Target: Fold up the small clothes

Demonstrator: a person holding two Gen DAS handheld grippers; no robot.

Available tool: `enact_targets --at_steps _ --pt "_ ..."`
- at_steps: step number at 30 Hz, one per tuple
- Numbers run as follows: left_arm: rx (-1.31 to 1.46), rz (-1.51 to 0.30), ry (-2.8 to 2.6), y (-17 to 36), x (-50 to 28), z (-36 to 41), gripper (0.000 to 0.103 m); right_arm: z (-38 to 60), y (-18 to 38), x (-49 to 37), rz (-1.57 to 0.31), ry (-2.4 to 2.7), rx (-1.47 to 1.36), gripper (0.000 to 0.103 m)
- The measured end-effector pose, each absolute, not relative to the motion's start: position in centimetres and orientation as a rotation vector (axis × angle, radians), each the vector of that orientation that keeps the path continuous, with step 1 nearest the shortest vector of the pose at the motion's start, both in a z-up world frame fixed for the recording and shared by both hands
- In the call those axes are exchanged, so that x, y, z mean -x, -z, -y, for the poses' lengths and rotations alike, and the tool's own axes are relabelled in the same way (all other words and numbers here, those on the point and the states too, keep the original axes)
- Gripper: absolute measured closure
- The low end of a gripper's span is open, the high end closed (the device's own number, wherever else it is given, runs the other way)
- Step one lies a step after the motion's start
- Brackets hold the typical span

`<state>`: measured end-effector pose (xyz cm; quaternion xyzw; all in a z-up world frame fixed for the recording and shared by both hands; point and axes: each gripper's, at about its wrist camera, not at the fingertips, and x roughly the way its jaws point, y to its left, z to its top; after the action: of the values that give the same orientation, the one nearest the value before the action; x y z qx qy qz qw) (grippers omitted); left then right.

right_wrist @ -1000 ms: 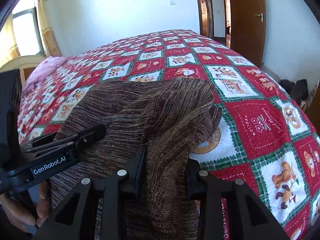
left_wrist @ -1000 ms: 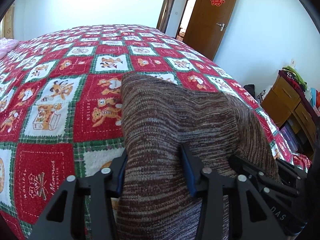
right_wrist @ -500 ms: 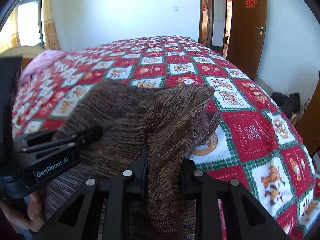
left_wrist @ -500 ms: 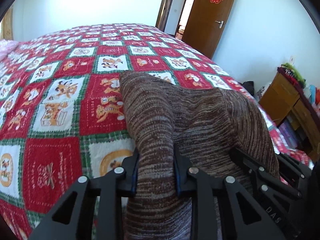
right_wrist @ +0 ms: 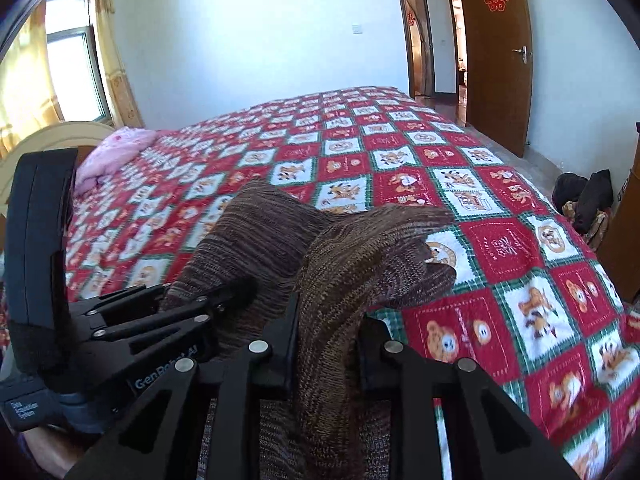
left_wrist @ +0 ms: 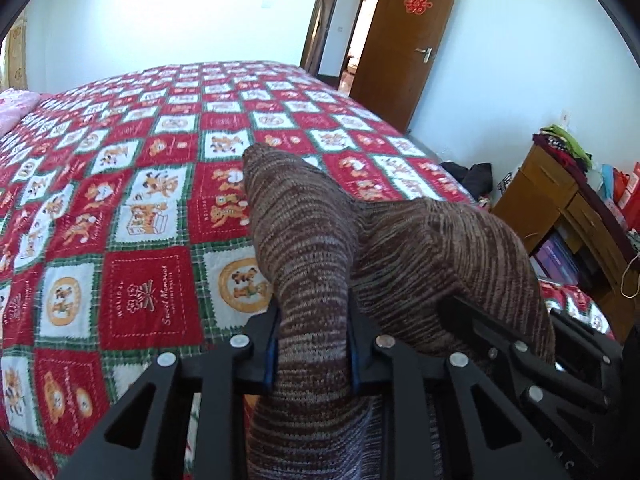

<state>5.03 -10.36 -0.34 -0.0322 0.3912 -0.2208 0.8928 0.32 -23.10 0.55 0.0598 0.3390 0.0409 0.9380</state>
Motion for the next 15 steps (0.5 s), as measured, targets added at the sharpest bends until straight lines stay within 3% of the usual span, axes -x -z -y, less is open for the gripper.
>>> enact_targets --at_steps 15 --pt "0.067 -0.728 0.59 -3.1 0.4 12.0 0.076 24.0 -5.5 8.8 -0.582 -0.011 -0.086 0.08"
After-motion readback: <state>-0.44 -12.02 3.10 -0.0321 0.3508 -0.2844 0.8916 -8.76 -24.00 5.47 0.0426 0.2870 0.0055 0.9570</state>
